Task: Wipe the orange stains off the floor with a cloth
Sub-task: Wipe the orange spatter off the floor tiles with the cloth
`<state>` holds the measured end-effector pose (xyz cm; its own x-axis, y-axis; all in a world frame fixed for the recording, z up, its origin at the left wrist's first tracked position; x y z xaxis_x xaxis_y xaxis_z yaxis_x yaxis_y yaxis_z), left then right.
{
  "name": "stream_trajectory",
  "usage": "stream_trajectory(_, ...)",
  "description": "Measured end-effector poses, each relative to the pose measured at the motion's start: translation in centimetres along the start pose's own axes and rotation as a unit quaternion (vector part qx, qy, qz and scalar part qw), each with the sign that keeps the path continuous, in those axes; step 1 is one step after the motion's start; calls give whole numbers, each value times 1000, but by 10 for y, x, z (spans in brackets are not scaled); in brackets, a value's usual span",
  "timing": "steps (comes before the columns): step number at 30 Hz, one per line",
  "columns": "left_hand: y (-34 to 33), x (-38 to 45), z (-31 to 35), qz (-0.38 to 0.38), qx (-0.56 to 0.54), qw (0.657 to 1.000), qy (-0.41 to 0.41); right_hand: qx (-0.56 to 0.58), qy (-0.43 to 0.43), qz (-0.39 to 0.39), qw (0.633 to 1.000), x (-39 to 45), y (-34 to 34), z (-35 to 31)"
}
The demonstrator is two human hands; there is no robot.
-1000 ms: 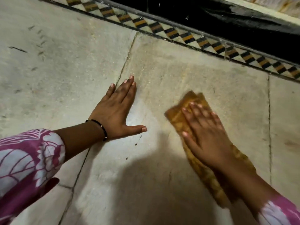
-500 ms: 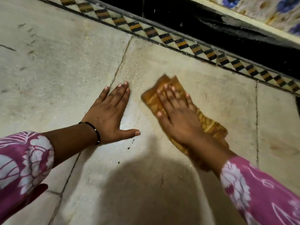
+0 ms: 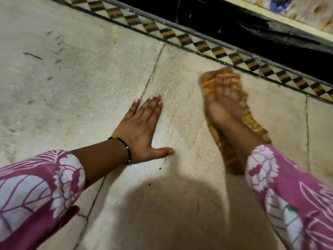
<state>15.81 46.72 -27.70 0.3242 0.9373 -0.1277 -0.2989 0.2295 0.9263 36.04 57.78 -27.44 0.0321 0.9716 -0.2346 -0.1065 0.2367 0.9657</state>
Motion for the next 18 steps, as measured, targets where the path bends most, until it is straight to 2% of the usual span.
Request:
stream_trajectory(3,3,1,-1,3,0,1000,-1,-38,160,34,986,-54,-4,-61)
stream_trajectory(5,3,1,-1,2,-1,1000,-2,-47,221,37,974,-100,-12,-55)
stream_trajectory(7,2,1,-1,0,-1,1000,-2,-53,239,32,969,-135,-25,-20)
stream_trajectory(9,2,1,-1,-2,0,1000,-1,-61,211,20,975,-149,-34,28)
stream_trajectory(13,1,1,-1,-2,4,1000,1,-29,58,29,998,-102,-24,93)
stream_trajectory(16,1,0,-2,-5,10,1000,0,13,-44,21,999,-29,-9,96)
stream_trajectory(18,1,0,-1,-8,13,1000,-4,2,-41,17,999,4,-1,70)
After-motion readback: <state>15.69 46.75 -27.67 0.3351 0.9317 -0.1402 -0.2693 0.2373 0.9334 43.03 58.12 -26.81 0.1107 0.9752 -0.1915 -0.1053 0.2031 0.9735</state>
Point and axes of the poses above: each hand's wrist, its own x-axis towards the middle knuckle, its own y-axis out of the back of the hand, z = x × y, the point moved 7 cm from there along x, towards the middle knuckle, and after that the axes turned 11 degrees about -x, right-handed, at the moved point
